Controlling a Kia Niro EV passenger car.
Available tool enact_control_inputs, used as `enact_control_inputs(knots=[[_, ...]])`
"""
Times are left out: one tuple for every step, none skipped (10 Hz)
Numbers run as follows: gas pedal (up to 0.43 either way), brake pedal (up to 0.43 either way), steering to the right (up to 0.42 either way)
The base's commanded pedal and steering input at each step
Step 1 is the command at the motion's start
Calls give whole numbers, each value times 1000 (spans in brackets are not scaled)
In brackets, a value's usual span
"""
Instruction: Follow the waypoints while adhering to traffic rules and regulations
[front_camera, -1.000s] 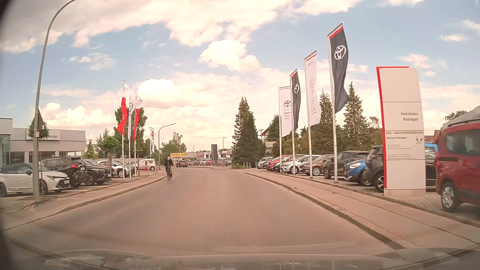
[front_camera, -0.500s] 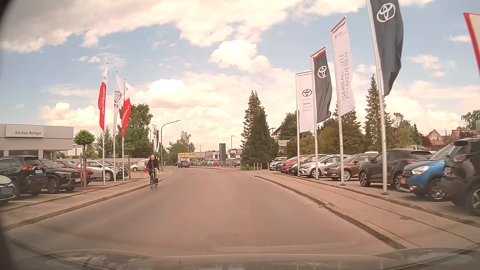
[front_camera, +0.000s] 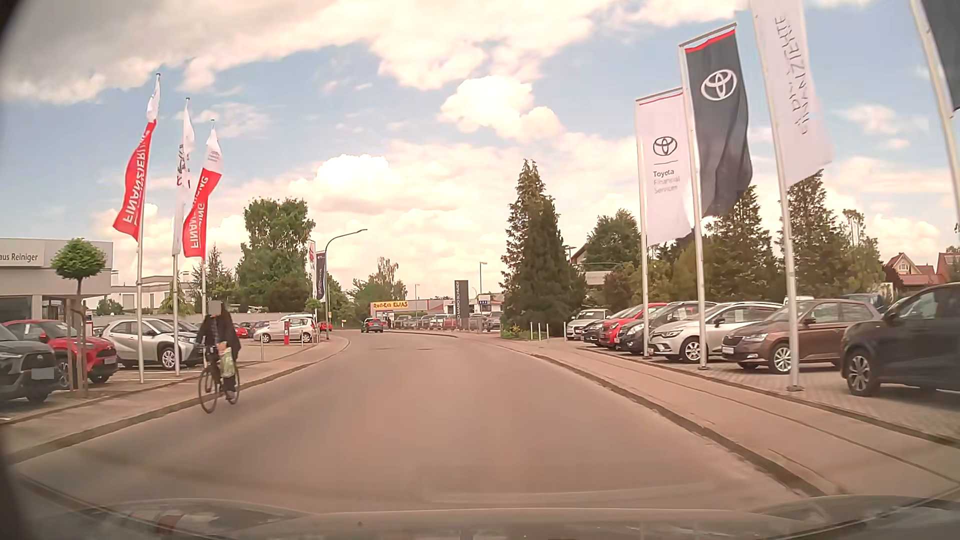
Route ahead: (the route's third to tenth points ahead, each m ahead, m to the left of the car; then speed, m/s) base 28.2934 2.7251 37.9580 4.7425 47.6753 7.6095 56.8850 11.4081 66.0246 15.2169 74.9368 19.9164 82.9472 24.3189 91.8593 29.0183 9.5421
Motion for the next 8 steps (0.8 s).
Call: enact_control_inputs(knots=[[130, 18, -36], [130, 18, -36], [130, 18, -37], [130, 18, -36], [130, 18, -34], [130, 18, -32], [130, 18, -28], [130, 18, -25]])
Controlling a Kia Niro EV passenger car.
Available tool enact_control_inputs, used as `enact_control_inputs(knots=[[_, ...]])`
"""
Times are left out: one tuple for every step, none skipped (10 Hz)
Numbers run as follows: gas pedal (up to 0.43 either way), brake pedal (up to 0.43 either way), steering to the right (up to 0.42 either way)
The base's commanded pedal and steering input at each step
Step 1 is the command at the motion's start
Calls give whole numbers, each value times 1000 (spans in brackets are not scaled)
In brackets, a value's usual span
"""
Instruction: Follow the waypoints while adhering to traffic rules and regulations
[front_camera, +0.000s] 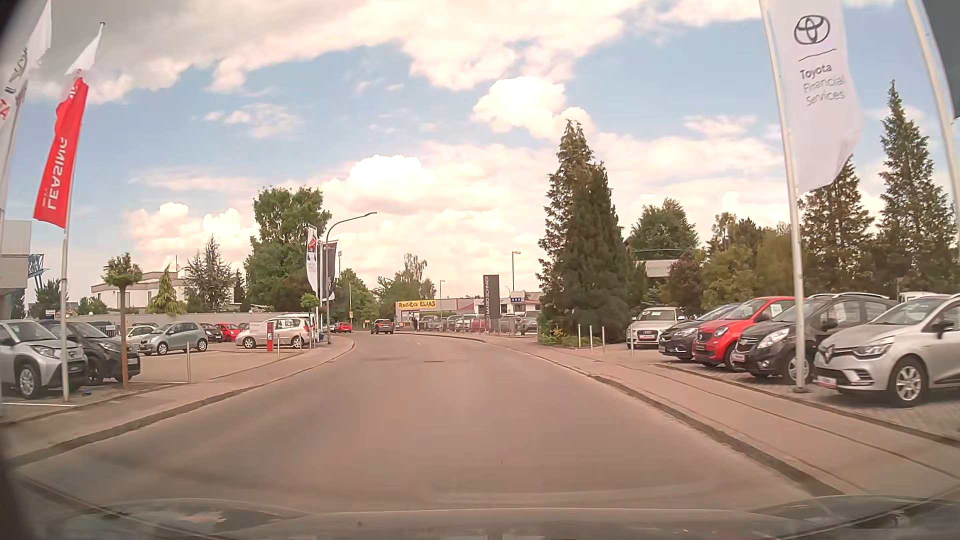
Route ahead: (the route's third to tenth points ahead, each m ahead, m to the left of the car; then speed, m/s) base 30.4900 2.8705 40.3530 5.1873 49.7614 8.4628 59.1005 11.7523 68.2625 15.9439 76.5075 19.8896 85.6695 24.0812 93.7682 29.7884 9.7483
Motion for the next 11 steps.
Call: enact_control_inputs(knots=[[118, 18, -24], [110, 18, -24], [98, 18, -24], [79, 18, -24], [79, 18, -24], [79, 18, -24], [79, 18, -25], [79, 18, -27], [59, 24, -29], [0, 24, -32], [0, 18, -33]])
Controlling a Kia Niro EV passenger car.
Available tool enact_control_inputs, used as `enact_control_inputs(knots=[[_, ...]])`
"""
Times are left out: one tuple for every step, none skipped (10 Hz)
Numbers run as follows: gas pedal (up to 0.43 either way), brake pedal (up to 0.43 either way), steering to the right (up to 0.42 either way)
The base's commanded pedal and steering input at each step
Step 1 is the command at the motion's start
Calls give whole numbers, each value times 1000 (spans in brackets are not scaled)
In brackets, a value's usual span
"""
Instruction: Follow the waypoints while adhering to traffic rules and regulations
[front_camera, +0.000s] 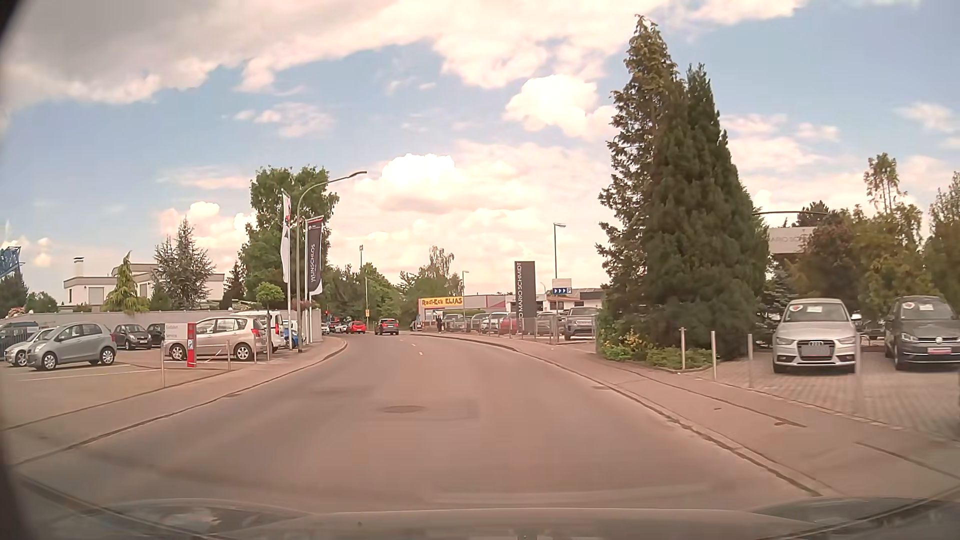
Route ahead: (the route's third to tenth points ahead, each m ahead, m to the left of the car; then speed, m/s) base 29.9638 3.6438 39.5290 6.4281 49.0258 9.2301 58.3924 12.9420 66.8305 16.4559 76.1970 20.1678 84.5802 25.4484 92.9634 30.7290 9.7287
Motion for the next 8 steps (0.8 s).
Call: enact_control_inputs(knots=[[0, 18, -33], [0, 24, -33], [0, 24, -34], [0, 18, -34], [0, 18, -34], [0, 18, -33], [0, 18, -33], [0, 18, -33]])
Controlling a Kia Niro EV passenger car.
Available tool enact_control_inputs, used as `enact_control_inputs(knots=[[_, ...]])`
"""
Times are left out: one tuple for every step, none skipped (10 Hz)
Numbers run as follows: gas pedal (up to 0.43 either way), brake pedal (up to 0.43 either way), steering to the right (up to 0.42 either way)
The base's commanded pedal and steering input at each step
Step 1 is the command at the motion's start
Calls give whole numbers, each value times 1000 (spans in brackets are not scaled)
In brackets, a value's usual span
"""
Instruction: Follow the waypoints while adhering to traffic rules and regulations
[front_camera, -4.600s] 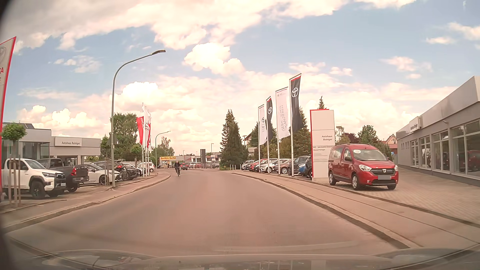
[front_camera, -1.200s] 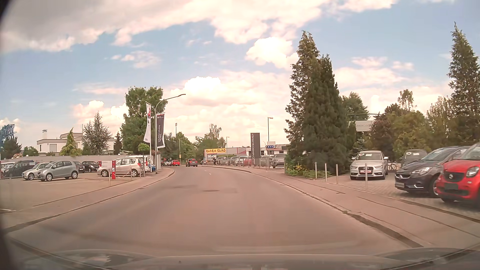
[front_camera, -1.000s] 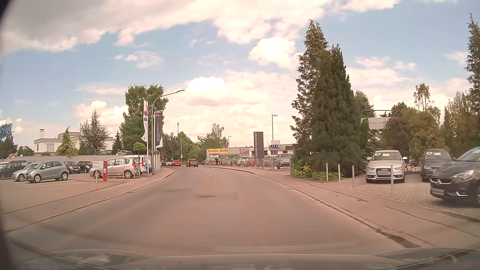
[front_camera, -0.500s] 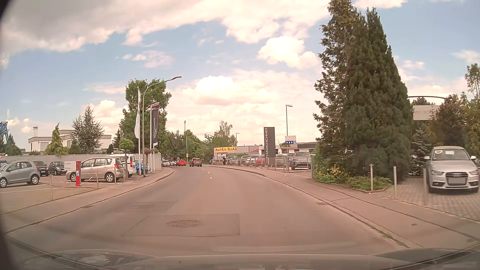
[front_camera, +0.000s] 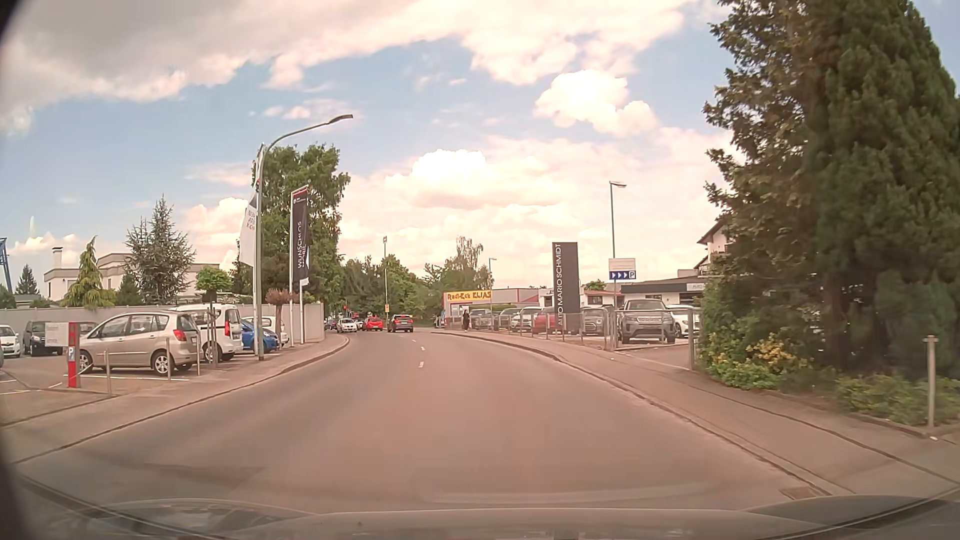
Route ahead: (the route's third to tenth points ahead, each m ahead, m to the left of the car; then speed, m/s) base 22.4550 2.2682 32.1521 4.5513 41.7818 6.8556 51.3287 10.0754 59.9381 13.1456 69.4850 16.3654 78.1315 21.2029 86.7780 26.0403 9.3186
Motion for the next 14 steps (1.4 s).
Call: enact_control_inputs(knots=[[0, 18, -32], [0, 18, -31], [8, 24, -31], [8, 18, -31], [8, 18, -29], [8, 18, -29], [8, 18, -28], [8, 18, -27], [8, 18, -26], [8, 18, -25], [8, 18, -26], [8, 18, -25], [8, 18, -25], [8, 18, -26]])
